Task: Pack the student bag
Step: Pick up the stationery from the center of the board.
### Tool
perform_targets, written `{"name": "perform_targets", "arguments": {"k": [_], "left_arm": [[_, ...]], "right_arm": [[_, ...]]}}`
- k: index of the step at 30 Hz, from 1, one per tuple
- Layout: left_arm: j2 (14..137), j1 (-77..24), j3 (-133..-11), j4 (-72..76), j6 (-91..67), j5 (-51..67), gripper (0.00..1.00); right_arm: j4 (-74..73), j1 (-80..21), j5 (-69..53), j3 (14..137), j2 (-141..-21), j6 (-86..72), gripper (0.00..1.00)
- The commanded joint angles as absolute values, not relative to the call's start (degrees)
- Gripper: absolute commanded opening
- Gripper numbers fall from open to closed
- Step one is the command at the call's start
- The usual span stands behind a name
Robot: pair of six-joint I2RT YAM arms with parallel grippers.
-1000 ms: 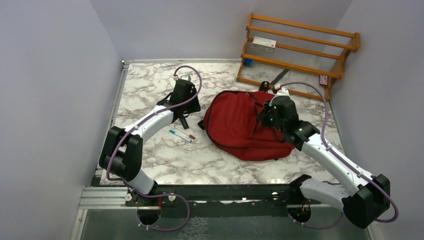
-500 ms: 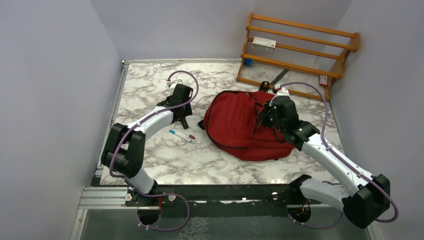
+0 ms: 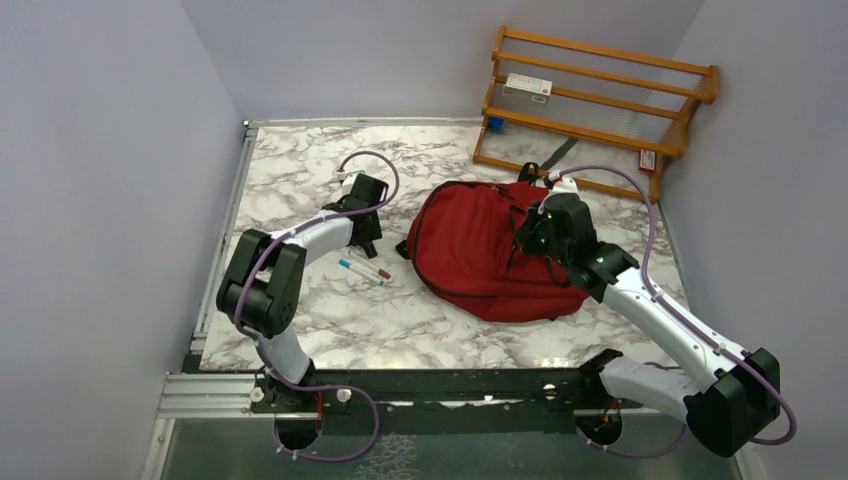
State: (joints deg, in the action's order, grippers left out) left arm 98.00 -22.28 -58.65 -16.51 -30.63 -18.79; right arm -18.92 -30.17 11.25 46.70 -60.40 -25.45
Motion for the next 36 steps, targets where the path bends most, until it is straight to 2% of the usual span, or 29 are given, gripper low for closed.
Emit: {"name": "perform_targets", "arguments": {"k": [1,6,15,17,28,33,36], "left_arm": [[100.24,-21.88,-59.88,-18.01,-31.24,-18.68,0.44],[102.42,-21.88,-60.20,-18.03,-31.70,-17.13,0.43],[102.47,-21.87,-60.76,-17.80,-31.53,-13.41,0.26],[101.20,-21.88,-60.90,-16.81,-30.96,-11.90,0.25],[90.77,-22.62,-60.22,-4.83,-27.67,5.83,0.21],[90.57,-24.24,-61.94,-0.24,-24.09,18.84,0.21],[90.66,-26.65,-62.64,2.49,-23.22,22.31,0.21]], "right_arm": [[-17.28,-30.57,12.04,46.32,-59.32,-25.35,0.01],[-17.30,-30.53,12.05,46.33,-59.49,-25.32,0.01],[-17.07,-30.53,12.03,46.21,-59.55,-25.40,0.01],[-16.92,-30.58,11.91,46.17,-59.55,-25.40,0.01],[-16.04,-30.61,10.64,46.14,-60.51,-25.69,0.00],[-15.59,-30.53,10.05,46.10,-60.93,-25.66,0.01],[-15.39,-30.57,9.60,46.43,-61.41,-25.75,0.01]]}}
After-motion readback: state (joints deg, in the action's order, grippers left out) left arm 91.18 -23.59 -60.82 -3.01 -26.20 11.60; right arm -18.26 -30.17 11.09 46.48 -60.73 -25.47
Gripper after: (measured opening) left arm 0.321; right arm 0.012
